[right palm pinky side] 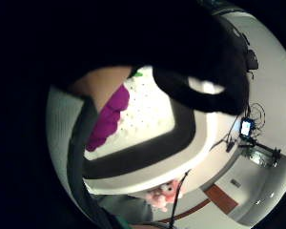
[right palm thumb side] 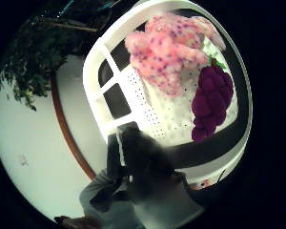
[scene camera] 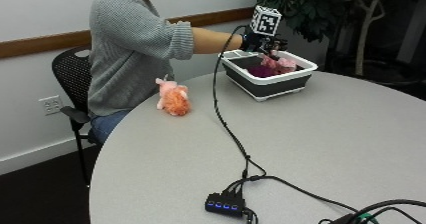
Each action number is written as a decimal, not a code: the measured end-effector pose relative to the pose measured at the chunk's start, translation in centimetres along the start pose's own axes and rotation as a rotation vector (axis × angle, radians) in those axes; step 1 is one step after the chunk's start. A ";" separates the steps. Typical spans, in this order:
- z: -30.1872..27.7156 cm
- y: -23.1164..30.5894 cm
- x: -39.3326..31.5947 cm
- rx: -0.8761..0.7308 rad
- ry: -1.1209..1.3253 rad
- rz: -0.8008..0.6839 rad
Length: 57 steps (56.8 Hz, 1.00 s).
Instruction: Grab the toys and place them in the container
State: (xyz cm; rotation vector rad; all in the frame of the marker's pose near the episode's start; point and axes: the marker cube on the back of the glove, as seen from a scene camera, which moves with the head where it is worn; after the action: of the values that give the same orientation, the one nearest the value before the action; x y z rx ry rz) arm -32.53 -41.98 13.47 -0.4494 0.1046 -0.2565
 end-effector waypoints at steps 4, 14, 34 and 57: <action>-0.5 2.1 1.0 0.009 -0.002 -0.010; -1.8 10.5 8.5 0.098 0.188 0.173; -1.5 31.8 18.0 0.235 -0.019 0.256; 6.8 35.5 14.3 0.246 -0.026 0.200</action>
State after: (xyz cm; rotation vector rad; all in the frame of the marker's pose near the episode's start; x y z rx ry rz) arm -9.79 -12.09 3.26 -0.1954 0.0903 -0.0652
